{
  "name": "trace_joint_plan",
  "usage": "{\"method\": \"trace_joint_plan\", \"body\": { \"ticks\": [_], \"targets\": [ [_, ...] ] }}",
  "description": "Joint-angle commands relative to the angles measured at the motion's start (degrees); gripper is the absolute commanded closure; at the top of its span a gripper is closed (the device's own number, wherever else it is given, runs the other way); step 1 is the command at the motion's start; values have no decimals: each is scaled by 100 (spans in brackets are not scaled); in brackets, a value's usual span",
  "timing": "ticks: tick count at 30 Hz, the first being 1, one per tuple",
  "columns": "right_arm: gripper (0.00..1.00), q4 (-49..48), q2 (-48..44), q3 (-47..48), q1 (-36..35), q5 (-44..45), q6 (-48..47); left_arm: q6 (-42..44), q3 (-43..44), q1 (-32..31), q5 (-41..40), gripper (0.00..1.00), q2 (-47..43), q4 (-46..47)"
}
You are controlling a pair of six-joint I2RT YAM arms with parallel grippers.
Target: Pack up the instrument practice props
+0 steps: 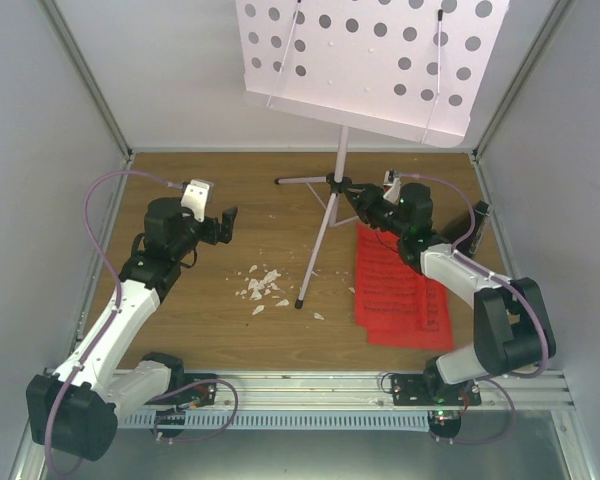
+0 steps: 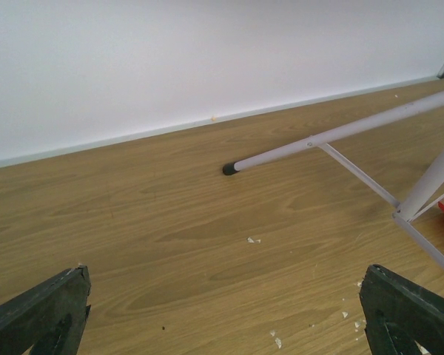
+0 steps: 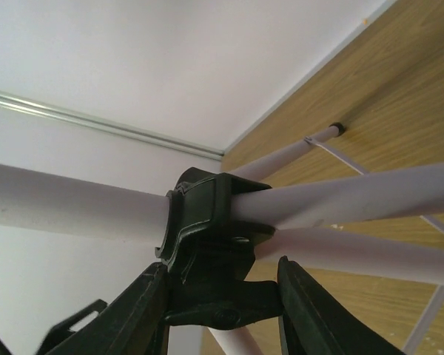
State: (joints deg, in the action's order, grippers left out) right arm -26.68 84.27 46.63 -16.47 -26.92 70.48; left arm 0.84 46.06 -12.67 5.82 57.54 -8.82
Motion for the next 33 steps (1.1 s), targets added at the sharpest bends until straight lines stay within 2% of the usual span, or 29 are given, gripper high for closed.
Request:
{"method": "trace_joint_plan", "body": {
  "ticks": [1, 9, 12, 15, 19, 21, 26, 33],
  "targets": [
    [69, 517, -184, 139, -3, 533, -1136, -26, 169, -58, 64, 1, -98, 188],
    [67, 751, -323, 230, -14, 729, -2203, -27, 161, -143, 108, 1, -50, 201],
    [59, 785, -411, 293, -6, 574, -2159, -27, 156, -174, 93, 1, -27, 201],
    [44, 1047, -558, 431, 19, 525, -2028, -22, 162, -199, 94, 1, -27, 195],
    [24, 1063, -1006, 147, 147, 453, -1394, -10, 151, -209, 57, 1, -41, 204],
    [19, 913, -1154, -78, 172, 331, -907, -19, 157, -207, 63, 1, -39, 200],
    [17, 558, -1343, -506, 162, 94, 389, -31, 171, -218, 87, 1, -54, 195],
    [19, 479, -1159, -454, 156, -56, 1176, 10, 166, -229, -10, 1, -76, 177]
  ]
}}
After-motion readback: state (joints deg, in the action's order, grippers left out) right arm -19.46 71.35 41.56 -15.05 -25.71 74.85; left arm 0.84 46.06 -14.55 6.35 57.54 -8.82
